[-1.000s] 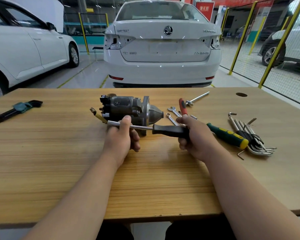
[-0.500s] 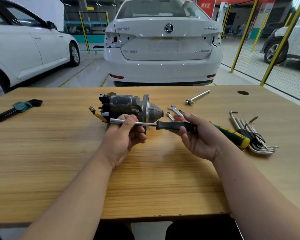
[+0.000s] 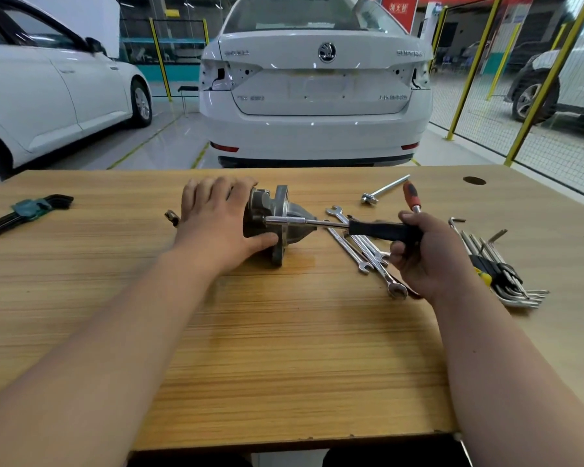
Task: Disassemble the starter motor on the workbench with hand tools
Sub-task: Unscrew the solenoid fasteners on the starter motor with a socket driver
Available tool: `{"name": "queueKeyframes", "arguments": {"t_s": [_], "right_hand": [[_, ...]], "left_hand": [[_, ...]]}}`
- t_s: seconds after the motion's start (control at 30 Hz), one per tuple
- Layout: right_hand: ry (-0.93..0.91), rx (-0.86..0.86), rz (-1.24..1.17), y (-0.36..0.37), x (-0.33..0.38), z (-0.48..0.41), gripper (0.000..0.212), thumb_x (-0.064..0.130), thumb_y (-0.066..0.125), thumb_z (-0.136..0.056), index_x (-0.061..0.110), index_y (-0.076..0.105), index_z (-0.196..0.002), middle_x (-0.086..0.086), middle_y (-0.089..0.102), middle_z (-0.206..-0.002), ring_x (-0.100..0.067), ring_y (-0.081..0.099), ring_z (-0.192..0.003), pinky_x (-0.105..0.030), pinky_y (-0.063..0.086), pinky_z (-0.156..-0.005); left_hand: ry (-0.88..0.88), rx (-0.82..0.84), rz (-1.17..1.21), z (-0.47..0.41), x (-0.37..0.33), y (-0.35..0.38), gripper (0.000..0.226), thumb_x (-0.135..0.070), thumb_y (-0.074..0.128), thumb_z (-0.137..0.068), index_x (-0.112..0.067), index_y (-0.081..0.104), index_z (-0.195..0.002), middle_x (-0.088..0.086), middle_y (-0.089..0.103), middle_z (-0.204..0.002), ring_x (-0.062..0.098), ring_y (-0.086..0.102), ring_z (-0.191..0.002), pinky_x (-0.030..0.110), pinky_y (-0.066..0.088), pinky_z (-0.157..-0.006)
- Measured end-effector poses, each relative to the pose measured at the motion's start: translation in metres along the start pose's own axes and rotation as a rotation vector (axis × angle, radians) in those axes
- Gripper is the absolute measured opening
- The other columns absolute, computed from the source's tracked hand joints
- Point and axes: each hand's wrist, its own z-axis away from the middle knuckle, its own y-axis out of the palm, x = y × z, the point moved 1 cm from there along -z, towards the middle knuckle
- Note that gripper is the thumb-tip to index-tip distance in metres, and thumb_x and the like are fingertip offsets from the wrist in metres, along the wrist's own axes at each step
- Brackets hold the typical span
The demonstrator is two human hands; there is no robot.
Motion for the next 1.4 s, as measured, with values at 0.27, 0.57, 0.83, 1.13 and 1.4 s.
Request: {"name": "queueKeyframes", "arguments": {"t_s": [0.27, 0.57, 0.83, 1.13, 1.4], "right_hand": [[-0.035, 0.007, -0.019, 0.005, 0.002, 0.008, 0.008, 0.01, 0.049, -0.097, 0.012, 0.054, -0.091, -0.008, 0.07, -0.065, -0.012, 0.044, -0.036, -0.018, 0.039, -0.038], [-0.051, 0.021, 0.026, 0.005, 0.001, 0.011, 0.009, 0.011, 0.052, -0.096, 0.01, 0.061, -0.096, -0.006, 0.065, -0.061, -0.014, 0.048, -0.037, -0.02, 0.042, -0.039], [-0.07, 0.145, 0.113, 0.017, -0.01, 0.011, 0.006, 0.009, 0.05, -0.098, 0.008, 0.055, -0.101, -0.004, 0.067, -0.058, -0.017, 0.052, -0.039, -0.023, 0.043, -0.04], [0.038, 0.064, 0.017, 0.019, -0.009, 0.013, 0.006, 0.012, 0.053, -0.096, 0.008, 0.057, -0.093, -0.006, 0.06, -0.058, -0.012, 0.047, -0.037, -0.018, 0.04, -0.038], [0.134, 0.073, 0.0, 0.016, -0.014, 0.005, 0.009, 0.016, 0.052, -0.097, 0.009, 0.056, -0.093, -0.002, 0.055, -0.056, -0.009, 0.046, -0.037, -0.017, 0.038, -0.036]], "left_hand": [[0.01, -0.134, 0.077, 0.001, 0.007, 0.007, 0.075, -0.076, 0.039, -0.075, -0.031, 0.036, -0.136, 0.003, 0.038, -0.131, 0.023, 0.024, -0.122, 0.039, 0.01, -0.106], [0.035, -0.183, 0.143, 0.017, 0.015, 0.007, 0.082, -0.074, 0.036, -0.073, -0.022, 0.042, -0.136, 0.009, 0.04, -0.129, 0.024, 0.026, -0.116, 0.044, 0.017, -0.103], [0.074, -0.232, 0.145, 0.02, 0.028, 0.001, 0.088, -0.079, 0.036, -0.076, -0.012, 0.048, -0.131, 0.016, 0.047, -0.12, 0.023, 0.026, -0.103, 0.037, 0.017, -0.093], [0.001, -0.269, 0.073, 0.029, 0.023, 0.002, 0.097, -0.08, 0.042, -0.059, -0.016, 0.041, -0.132, 0.013, 0.039, -0.126, 0.023, 0.022, -0.115, 0.045, 0.015, -0.108], [0.008, -0.377, 0.109, 0.029, 0.019, 0.012, 0.085, -0.073, 0.043, -0.077, -0.006, 0.048, -0.128, 0.021, 0.047, -0.123, 0.03, 0.027, -0.117, 0.047, 0.004, -0.111]]}}
